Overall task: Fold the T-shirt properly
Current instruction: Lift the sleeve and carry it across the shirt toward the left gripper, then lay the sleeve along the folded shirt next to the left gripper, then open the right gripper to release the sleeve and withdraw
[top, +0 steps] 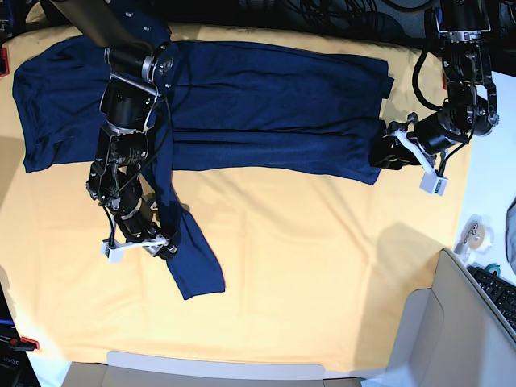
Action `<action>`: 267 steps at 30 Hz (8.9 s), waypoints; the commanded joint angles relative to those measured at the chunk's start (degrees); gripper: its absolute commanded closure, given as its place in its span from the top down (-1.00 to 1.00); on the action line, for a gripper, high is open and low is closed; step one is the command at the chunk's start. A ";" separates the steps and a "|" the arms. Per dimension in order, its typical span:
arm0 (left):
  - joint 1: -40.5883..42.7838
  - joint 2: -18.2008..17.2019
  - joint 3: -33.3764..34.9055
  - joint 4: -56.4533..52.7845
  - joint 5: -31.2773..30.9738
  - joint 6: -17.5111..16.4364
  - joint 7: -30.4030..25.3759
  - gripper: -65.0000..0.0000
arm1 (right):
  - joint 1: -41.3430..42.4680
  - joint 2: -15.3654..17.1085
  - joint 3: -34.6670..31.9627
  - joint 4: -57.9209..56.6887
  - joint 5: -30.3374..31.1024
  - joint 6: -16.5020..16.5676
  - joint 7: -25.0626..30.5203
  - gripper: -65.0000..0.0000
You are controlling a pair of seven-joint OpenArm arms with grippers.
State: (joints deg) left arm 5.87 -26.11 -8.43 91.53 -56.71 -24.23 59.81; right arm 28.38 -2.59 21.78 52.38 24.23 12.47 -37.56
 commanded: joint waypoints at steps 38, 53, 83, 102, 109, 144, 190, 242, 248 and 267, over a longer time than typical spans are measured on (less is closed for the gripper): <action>-0.81 -0.84 -0.59 0.83 -0.92 -0.34 -1.39 -0.32 | -15.06 -0.62 -21.30 38.48 0.34 0.41 -14.44 -1.00; -0.90 -0.84 -0.67 0.83 -0.92 -0.34 -1.39 -0.32 | -25.79 7.38 -50.22 56.76 -0.10 0.41 -15.23 -1.00; -0.81 -0.84 -0.67 0.91 -1.01 -0.34 -1.39 -0.32 | -23.41 6.06 -61.65 52.10 -0.10 0.32 -15.23 -0.19; -0.81 -0.84 -0.67 0.91 -1.01 -0.34 -1.48 -0.31 | -31.68 -4.22 -34.57 51.14 0.43 -0.12 -15.23 -0.03; -0.81 -0.84 -0.67 0.91 -1.01 -0.34 -1.48 -0.31 | -32.91 -6.41 -34.48 44.28 0.43 -0.21 -15.23 -0.03; -0.81 -0.84 -0.67 0.83 -1.01 -0.34 -1.48 -0.31 | -27.02 -6.41 -48.02 38.30 3.86 0.15 -15.14 -0.86; -0.81 -0.75 -0.67 0.83 -0.92 -0.34 -1.48 -0.31 | -27.46 -6.41 -33.96 32.15 12.56 -5.83 -15.23 -0.27; -0.55 -0.84 -8.06 0.83 -0.92 -0.34 -1.13 -0.31 | -16.47 -4.93 -66.48 28.46 12.47 -5.83 -15.41 -0.91; -0.37 -0.84 -8.06 0.83 -0.92 -0.34 -1.22 -0.31 | -16.64 -4.93 -66.48 31.18 12.56 -5.83 -15.41 -0.28; 5.96 -1.01 -8.06 0.83 -0.92 -0.34 -0.78 -0.31 | -20.69 1.14 -35.71 47.88 12.56 -5.83 -15.14 -0.26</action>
State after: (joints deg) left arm 12.47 -25.91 -15.92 91.48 -56.69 -24.14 60.05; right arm 6.37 -0.40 -13.50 99.07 35.75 5.89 -54.08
